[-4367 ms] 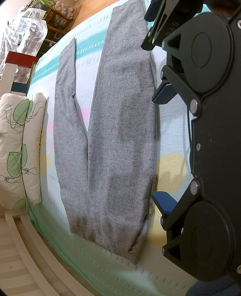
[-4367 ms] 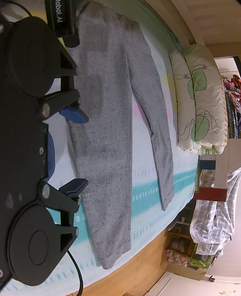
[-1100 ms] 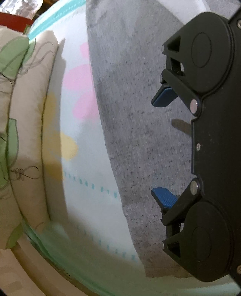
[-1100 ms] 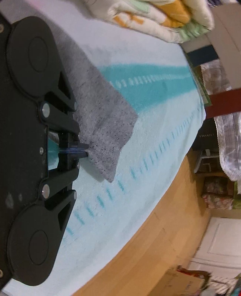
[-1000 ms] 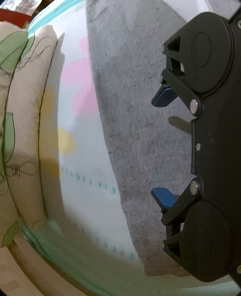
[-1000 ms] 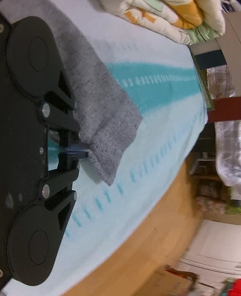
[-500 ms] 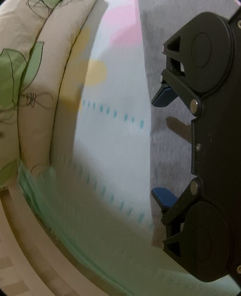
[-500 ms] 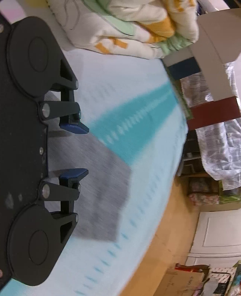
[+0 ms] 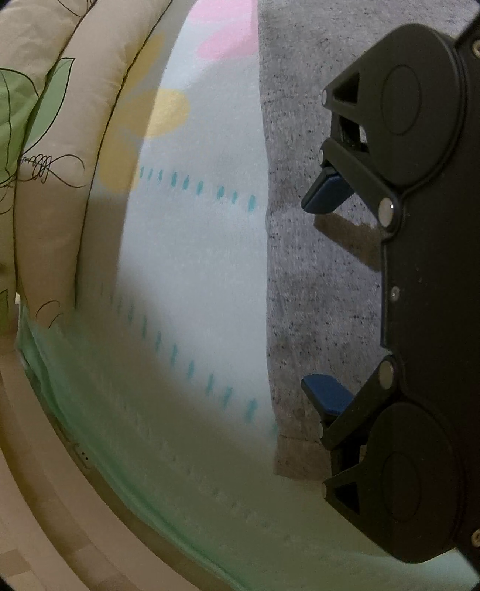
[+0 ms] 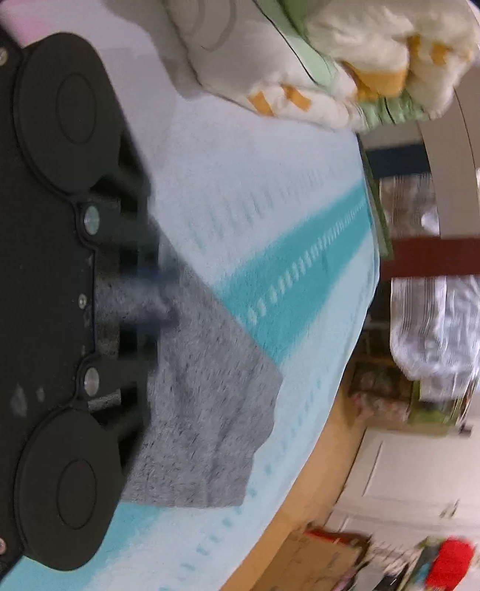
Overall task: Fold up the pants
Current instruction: 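Close the right gripper on the pant leg cuff while the left gripper approaches the waistband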
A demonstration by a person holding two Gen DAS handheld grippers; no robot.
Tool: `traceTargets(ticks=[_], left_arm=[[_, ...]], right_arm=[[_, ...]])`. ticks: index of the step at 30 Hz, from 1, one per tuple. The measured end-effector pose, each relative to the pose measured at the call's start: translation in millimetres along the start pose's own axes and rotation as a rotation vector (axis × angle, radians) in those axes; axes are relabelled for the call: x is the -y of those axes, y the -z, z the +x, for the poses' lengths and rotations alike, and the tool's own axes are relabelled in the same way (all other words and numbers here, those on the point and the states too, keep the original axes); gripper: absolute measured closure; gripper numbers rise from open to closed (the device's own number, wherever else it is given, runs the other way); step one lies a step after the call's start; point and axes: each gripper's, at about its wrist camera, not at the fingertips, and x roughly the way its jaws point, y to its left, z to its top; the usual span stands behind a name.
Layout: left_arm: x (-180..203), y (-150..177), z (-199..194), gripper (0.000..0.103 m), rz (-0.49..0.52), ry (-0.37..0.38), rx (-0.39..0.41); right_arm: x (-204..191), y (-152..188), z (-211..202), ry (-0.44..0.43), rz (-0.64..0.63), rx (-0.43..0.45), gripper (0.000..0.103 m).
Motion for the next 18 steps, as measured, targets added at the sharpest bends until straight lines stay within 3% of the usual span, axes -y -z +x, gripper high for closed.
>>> traceTargets(ticks=[18], left_arm=[[-16,-10,-11,0.009,0.122,0.016,0.128]], right_arm=[[68,-18,-57,-0.167,0.051,-0.053,0.102]])
